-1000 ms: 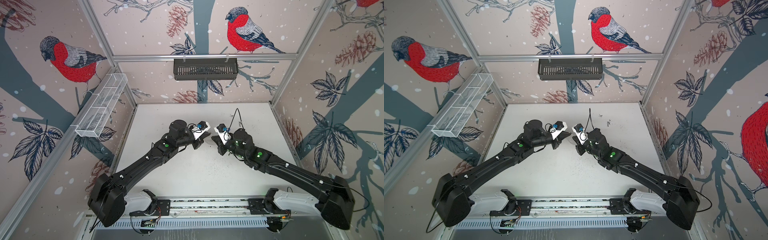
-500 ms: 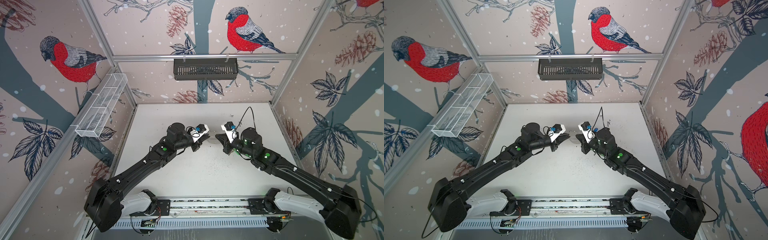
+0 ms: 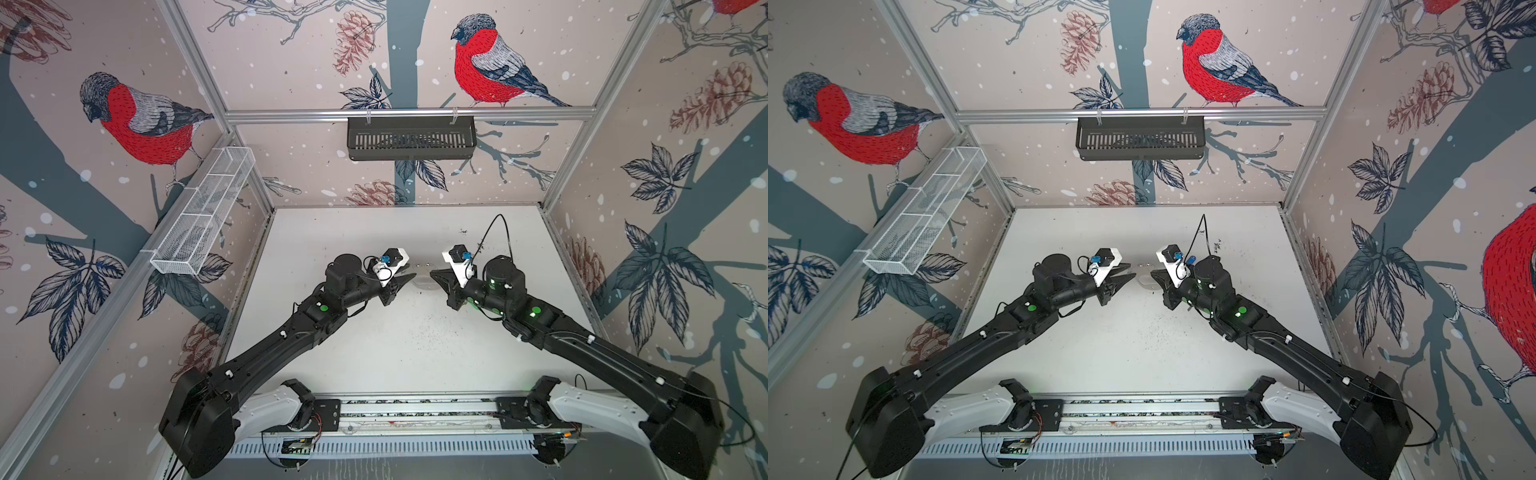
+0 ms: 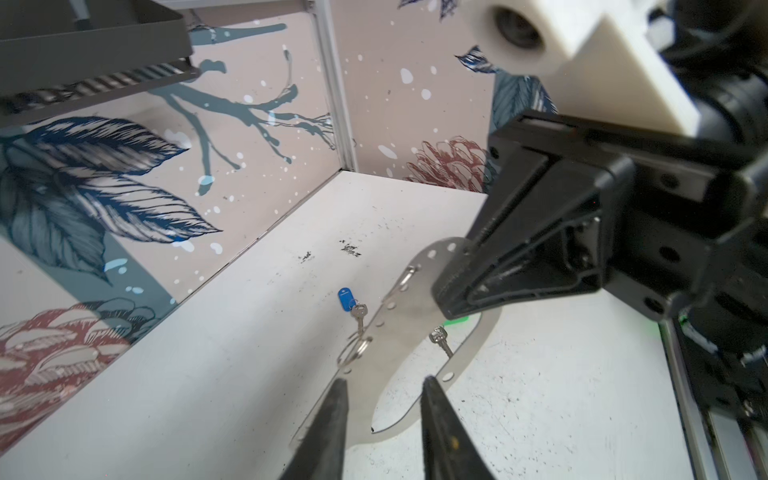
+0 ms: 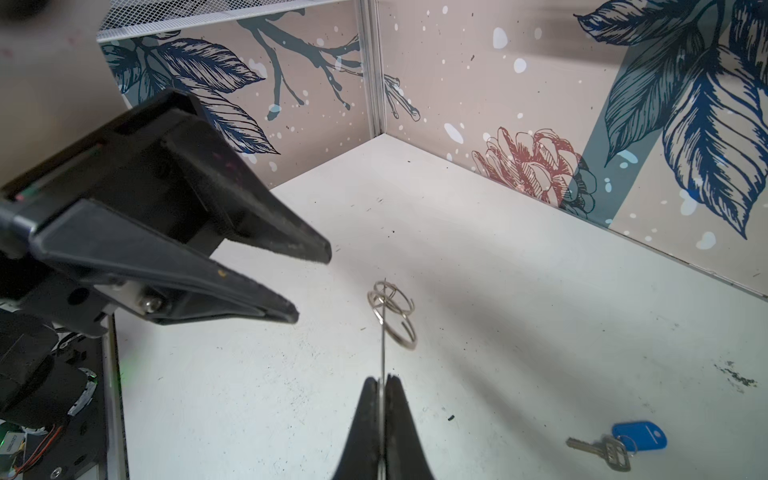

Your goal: Put the keys on the keyring

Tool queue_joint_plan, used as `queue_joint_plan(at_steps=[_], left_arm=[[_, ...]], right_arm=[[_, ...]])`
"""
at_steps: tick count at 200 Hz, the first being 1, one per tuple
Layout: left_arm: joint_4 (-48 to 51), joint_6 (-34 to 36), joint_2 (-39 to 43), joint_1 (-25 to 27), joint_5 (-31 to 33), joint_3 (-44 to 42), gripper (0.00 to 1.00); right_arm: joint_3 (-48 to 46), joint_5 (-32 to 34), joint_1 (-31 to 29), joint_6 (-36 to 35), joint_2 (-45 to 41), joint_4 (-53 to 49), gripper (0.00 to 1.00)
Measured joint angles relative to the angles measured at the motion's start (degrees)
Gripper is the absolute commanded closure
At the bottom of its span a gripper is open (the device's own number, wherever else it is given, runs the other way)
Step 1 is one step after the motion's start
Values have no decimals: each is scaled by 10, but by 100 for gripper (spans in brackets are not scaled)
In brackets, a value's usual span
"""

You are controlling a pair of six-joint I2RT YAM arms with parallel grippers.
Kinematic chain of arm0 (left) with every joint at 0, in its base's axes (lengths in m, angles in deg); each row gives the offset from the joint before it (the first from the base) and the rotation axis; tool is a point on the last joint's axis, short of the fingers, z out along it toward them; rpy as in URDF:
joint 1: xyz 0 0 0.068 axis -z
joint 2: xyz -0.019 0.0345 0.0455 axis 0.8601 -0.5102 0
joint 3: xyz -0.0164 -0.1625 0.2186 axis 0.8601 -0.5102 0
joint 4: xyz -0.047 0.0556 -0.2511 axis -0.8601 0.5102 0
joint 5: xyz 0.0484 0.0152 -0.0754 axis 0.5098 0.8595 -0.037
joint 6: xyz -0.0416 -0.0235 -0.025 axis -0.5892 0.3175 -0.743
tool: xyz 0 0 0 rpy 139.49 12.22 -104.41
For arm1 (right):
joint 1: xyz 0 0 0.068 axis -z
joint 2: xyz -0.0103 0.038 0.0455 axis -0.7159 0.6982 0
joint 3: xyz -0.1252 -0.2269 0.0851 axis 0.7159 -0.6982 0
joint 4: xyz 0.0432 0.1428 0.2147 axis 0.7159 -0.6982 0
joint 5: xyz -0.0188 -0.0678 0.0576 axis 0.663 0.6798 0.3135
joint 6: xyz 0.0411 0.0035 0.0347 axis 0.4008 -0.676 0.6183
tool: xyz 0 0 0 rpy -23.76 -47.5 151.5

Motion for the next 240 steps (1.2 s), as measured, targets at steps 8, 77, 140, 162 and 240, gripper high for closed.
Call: queue_joint_plan(at_steps=[8, 77, 140, 162, 240], left_arm=[[-15, -28, 5, 0, 15, -2, 65], [-32, -328, -56, 0, 58, 50, 65], [-56, -537, -96, 0, 22, 68, 62], [-78, -591, -104, 0, 7, 70, 61], [-135, -698, -149, 25, -26, 74, 64]], right_arm=[[0, 11, 0, 4, 3, 5, 99], [-40, 113, -7, 33, 29, 104, 100], [-93, 173, -12, -3, 30, 209, 100], [-103, 180, -14, -20, 33, 232, 100], [-100, 187, -27, -59, 71, 259, 100]])
